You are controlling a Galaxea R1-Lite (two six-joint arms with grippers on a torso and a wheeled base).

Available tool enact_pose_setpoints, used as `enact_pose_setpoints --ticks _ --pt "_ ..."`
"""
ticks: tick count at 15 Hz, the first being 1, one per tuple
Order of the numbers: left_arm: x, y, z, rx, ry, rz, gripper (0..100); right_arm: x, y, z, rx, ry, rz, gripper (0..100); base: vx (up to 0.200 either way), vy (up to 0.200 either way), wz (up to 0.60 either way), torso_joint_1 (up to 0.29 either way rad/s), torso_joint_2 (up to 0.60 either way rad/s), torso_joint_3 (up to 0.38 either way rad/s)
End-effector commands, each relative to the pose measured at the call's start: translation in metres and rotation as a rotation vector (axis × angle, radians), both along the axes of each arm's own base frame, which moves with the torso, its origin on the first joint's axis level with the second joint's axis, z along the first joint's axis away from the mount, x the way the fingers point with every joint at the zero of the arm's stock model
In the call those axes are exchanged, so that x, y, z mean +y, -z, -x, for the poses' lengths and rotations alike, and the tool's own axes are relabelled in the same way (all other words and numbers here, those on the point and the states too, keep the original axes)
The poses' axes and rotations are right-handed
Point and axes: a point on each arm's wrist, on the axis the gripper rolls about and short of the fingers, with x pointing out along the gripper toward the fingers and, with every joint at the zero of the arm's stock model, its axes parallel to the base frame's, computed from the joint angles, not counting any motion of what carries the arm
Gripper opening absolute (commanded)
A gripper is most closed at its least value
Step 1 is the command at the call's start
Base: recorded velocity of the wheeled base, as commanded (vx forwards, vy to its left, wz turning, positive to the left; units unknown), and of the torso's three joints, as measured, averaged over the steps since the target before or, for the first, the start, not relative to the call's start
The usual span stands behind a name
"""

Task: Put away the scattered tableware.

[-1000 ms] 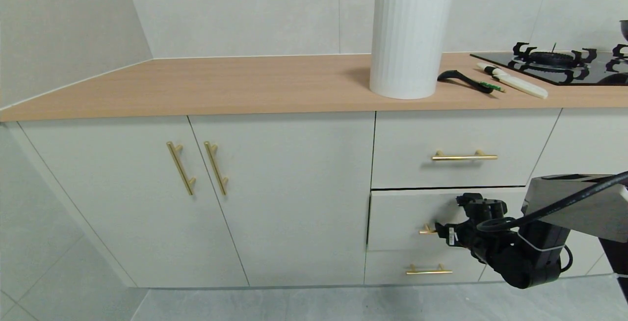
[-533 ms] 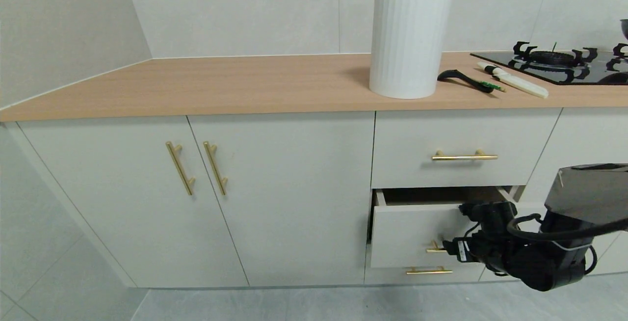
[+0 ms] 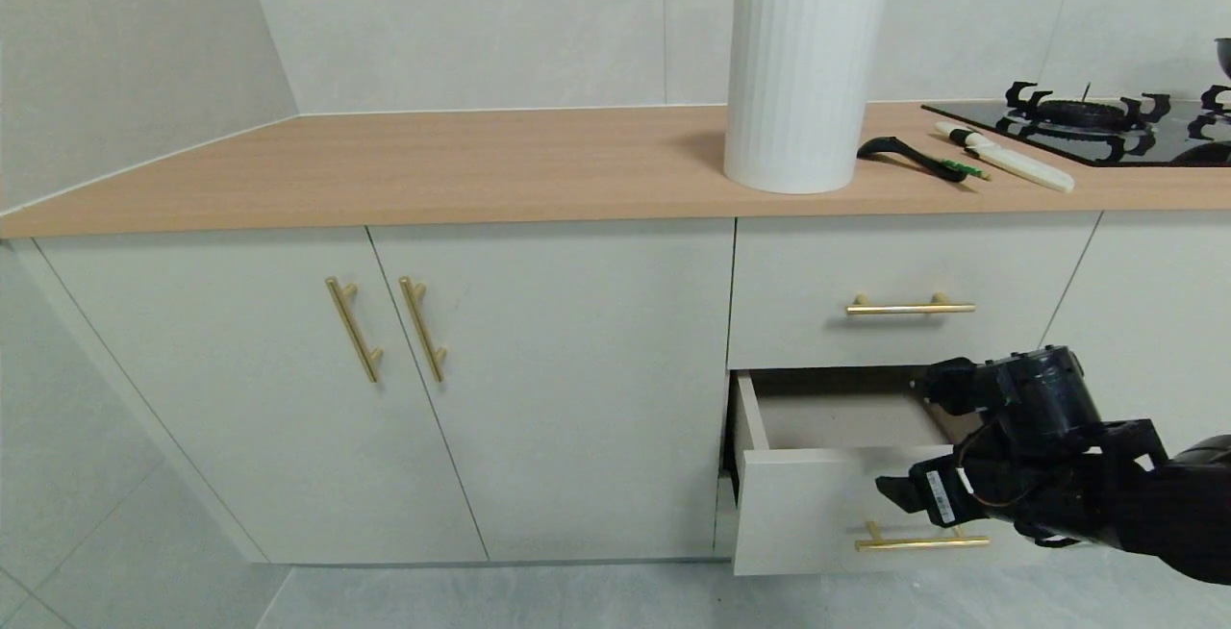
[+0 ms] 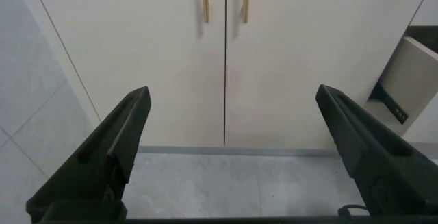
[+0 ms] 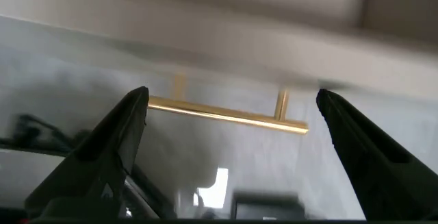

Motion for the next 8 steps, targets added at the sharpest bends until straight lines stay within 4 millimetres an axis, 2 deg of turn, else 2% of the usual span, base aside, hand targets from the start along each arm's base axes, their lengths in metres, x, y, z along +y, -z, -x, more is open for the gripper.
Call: enact_pose_setpoints --ticks 1,3,8 --pt "0.000 0.000 0.000 0.002 -0.001 0.001 100 -0.001 -0.037 0.012 -0.134 -0.008 -0.055 100 0.000 0.000 0.00 0.000 0.00 0.000" --pt "0.000 0.000 0.000 0.000 0.001 0.001 100 0.002 -0.036 0.004 -0.132 0.021 -0.090 100 0.000 0.000 0.00 0.000 0.00 0.000" --pt "0.000 0.000 0.000 0.000 -0.001 -0.001 100 0.005 -0.009 -0.027 -0.159 0.121 -0.115 100 0.000 0.000 0.00 0.000 0.00 0.000"
